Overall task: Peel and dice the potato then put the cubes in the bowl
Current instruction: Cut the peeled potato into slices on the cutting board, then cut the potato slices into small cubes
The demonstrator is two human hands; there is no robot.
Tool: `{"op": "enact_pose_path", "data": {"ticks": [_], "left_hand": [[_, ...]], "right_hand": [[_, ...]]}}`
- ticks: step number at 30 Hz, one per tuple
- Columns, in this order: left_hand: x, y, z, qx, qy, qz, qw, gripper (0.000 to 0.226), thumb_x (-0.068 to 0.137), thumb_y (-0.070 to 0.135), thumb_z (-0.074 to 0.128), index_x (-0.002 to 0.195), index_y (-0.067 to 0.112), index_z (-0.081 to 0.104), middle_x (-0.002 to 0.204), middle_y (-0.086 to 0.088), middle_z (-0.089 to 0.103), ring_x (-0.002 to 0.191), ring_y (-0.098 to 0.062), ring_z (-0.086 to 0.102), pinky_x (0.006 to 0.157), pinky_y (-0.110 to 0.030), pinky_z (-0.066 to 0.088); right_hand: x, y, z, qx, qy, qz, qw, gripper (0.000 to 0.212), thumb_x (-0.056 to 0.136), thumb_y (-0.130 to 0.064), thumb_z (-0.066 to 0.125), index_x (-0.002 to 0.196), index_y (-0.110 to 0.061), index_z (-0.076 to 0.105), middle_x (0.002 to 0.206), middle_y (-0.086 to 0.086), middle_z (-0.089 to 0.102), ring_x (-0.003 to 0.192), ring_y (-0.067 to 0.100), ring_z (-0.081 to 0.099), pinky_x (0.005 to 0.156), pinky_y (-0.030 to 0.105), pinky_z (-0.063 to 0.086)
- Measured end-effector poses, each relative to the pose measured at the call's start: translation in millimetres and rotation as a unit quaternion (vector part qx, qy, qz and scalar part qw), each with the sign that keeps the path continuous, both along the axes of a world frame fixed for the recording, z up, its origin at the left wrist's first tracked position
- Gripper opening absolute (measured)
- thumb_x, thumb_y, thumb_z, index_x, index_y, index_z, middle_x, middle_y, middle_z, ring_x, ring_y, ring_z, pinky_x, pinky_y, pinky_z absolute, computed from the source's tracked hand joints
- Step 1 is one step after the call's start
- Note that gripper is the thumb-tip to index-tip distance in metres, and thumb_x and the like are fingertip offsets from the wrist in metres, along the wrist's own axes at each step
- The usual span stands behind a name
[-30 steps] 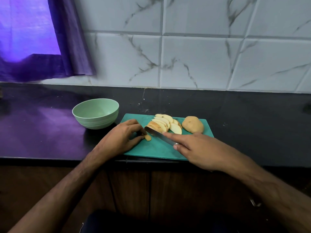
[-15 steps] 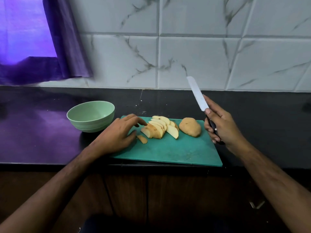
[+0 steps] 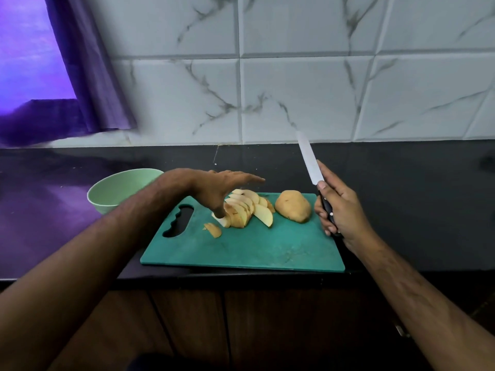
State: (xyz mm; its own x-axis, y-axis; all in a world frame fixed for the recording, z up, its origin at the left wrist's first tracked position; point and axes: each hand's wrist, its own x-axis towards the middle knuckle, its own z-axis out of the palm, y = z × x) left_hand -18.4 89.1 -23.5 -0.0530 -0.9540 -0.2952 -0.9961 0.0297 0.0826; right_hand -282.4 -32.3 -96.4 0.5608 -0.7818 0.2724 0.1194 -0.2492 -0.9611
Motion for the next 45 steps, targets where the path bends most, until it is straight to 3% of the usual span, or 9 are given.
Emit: {"op": "enact_pose_path", "data": {"ticks": [3,8,14,19,24,28,33,38,45], "left_hand": [[-2,-13,6,0.058,0.003,0.008,0.998,0.115,0.078,0.006,0.083,0.163,0.027,0.009,0.164,0.003,0.025,0.149,-0.018,0.027,0.113,-0.031,0.031],[-2,-19,9,0.068,-0.040,-0.024,0.997,0.107,0.073,0.013,0.089,0.159,0.019,0.025,0.145,0.003,0.037,0.138,-0.019,0.038,0.113,-0.042,0.039],[3,-14,2,0.024,-0.018,-0.068,0.997,0.084,0.073,0.016,0.090,0.144,0.024,0.046,0.123,0.007,0.046,0.118,-0.012,0.048,0.104,-0.036,0.046],[10,-3,-4,-0.022,0.019,-0.084,0.996,0.070,0.076,0.022,0.088,0.134,0.024,0.050,0.123,0.010,0.045,0.120,-0.011,0.050,0.104,-0.037,0.048],[7,-1,-9,-0.018,0.043,-0.086,0.995,0.084,0.075,0.015,0.086,0.144,0.028,0.040,0.142,0.007,0.046,0.127,-0.011,0.049,0.105,-0.037,0.047],[2,-6,-6,0.004,0.000,-0.115,0.993,0.079,0.078,0.016,0.084,0.146,0.028,0.046,0.140,0.006,0.051,0.126,-0.012,0.049,0.107,-0.040,0.045],[15,-6,-4,-0.010,0.011,-0.057,0.998,0.071,0.074,0.034,0.088,0.136,0.032,0.054,0.128,0.011,0.057,0.115,-0.013,0.057,0.100,-0.041,0.051],[31,-4,-1,-0.050,-0.063,0.036,0.996,0.066,0.075,0.049,0.085,0.129,0.023,0.057,0.109,0.009,0.063,0.096,-0.013,0.060,0.087,-0.033,0.051],[47,-10,-10,-0.022,-0.033,0.077,0.996,0.067,0.080,0.053,0.081,0.132,0.022,0.055,0.118,0.005,0.060,0.101,-0.014,0.058,0.086,-0.028,0.045]], "right_hand": [[0,-1,0,0.006,0.001,0.001,1.000,0.047,0.110,-0.022,0.043,0.146,-0.052,0.046,0.056,0.006,0.040,0.036,0.014,0.028,0.036,0.021,0.032],[1,-4,-1,0.013,0.000,0.005,1.000,0.048,0.110,-0.021,0.043,0.146,-0.052,0.046,0.056,0.006,0.040,0.035,0.014,0.028,0.037,0.021,0.032],[2,-3,-2,0.011,0.005,0.005,1.000,0.047,0.110,-0.022,0.043,0.146,-0.053,0.046,0.056,0.005,0.041,0.035,0.014,0.030,0.036,0.020,0.033],[1,-4,-2,0.010,0.010,0.006,1.000,0.047,0.110,-0.022,0.042,0.146,-0.053,0.046,0.055,0.004,0.042,0.035,0.013,0.030,0.036,0.020,0.033],[1,-2,-1,0.008,0.012,0.002,1.000,0.048,0.110,-0.021,0.042,0.147,-0.051,0.045,0.055,0.004,0.043,0.035,0.014,0.030,0.035,0.021,0.033],[0,-1,0,0.011,0.011,0.000,1.000,0.048,0.110,-0.020,0.043,0.146,-0.051,0.046,0.055,0.005,0.042,0.036,0.014,0.030,0.035,0.021,0.033],[1,-2,0,0.015,0.010,0.002,1.000,0.047,0.110,-0.021,0.043,0.145,-0.052,0.047,0.055,0.004,0.042,0.036,0.014,0.030,0.035,0.021,0.032],[2,-2,0,0.012,0.011,0.004,1.000,0.047,0.110,-0.021,0.043,0.145,-0.052,0.047,0.055,0.006,0.041,0.035,0.014,0.029,0.036,0.020,0.032],[2,-2,0,0.009,0.013,0.004,1.000,0.047,0.110,-0.021,0.042,0.146,-0.051,0.047,0.056,0.006,0.041,0.035,0.014,0.030,0.035,0.020,0.032]]}}
